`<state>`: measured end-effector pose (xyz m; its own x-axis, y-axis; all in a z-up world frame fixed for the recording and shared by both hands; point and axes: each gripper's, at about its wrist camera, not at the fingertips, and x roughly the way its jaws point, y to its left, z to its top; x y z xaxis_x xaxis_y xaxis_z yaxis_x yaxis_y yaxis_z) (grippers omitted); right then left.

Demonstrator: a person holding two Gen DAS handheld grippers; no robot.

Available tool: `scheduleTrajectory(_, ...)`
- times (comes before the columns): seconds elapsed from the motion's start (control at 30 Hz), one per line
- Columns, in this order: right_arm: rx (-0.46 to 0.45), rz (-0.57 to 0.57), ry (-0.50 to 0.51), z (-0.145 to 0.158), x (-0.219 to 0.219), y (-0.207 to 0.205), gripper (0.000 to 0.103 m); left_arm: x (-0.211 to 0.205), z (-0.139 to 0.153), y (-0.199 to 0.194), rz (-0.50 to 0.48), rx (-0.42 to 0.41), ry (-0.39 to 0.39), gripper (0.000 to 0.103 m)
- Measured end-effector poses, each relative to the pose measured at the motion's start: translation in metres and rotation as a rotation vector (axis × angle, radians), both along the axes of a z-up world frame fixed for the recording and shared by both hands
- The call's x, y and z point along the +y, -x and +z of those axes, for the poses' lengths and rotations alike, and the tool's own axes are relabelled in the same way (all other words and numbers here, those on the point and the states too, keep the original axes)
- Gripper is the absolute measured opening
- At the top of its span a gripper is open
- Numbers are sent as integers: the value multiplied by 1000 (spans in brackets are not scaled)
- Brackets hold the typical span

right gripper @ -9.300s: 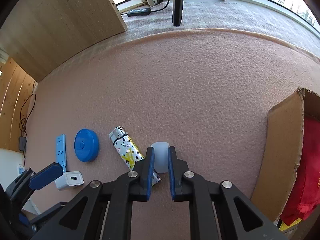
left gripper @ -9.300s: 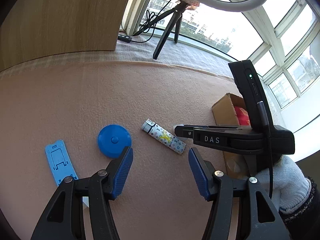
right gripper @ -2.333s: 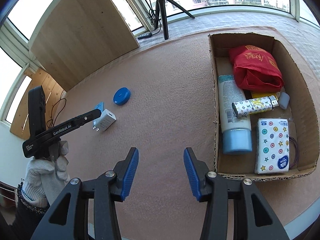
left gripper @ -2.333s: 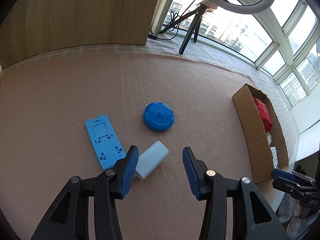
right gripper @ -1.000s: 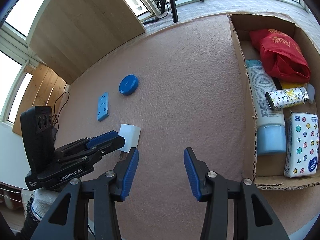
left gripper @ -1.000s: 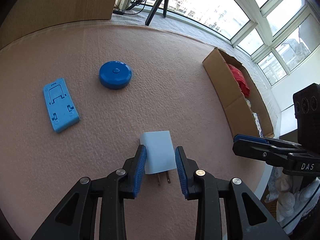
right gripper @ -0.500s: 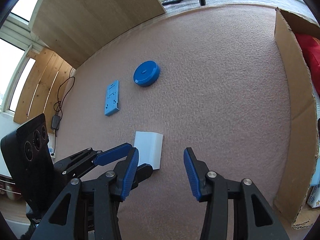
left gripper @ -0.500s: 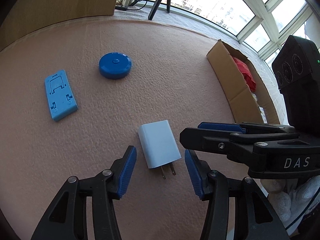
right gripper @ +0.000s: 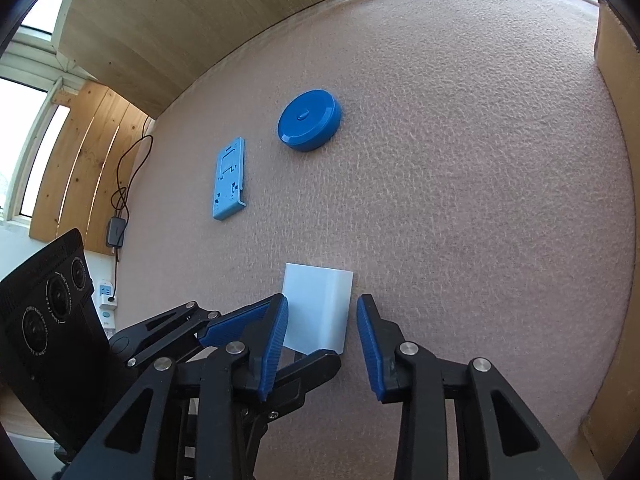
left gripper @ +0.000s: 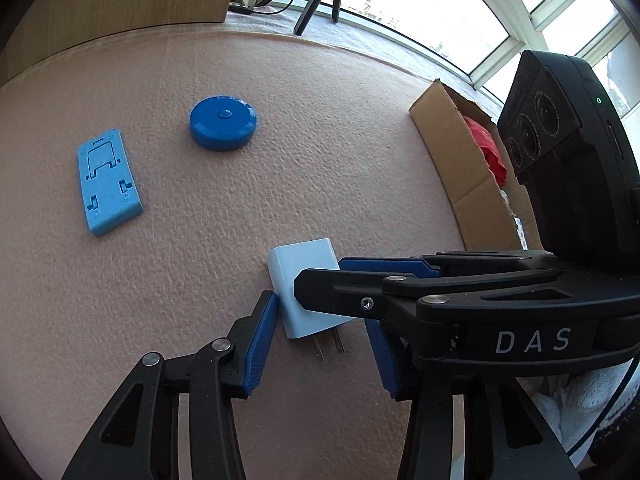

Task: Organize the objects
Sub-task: 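Close the right tool on the white charger beside the left tool, then carry the charger with both tools over the box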

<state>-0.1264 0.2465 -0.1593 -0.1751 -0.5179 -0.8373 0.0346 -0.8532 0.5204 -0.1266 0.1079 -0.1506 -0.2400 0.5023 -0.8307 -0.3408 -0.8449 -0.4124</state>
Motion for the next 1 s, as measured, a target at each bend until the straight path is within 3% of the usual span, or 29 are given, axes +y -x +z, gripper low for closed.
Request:
scheduleTrajectory(0.3, 26, -16, -10, 13, 7, -4, 30, 2, 7, -3, 12, 10, -9, 43)
scheduleTrajectory(0.5, 86, -50, -15, 38, 23, -11, 30, 19, 32, -6, -15, 63, -12, 43)
scheduleTrajectory(1.0, 199, -218, -73, 93, 121, -52, 30, 129, 86, -15, -194, 175, -52, 43)
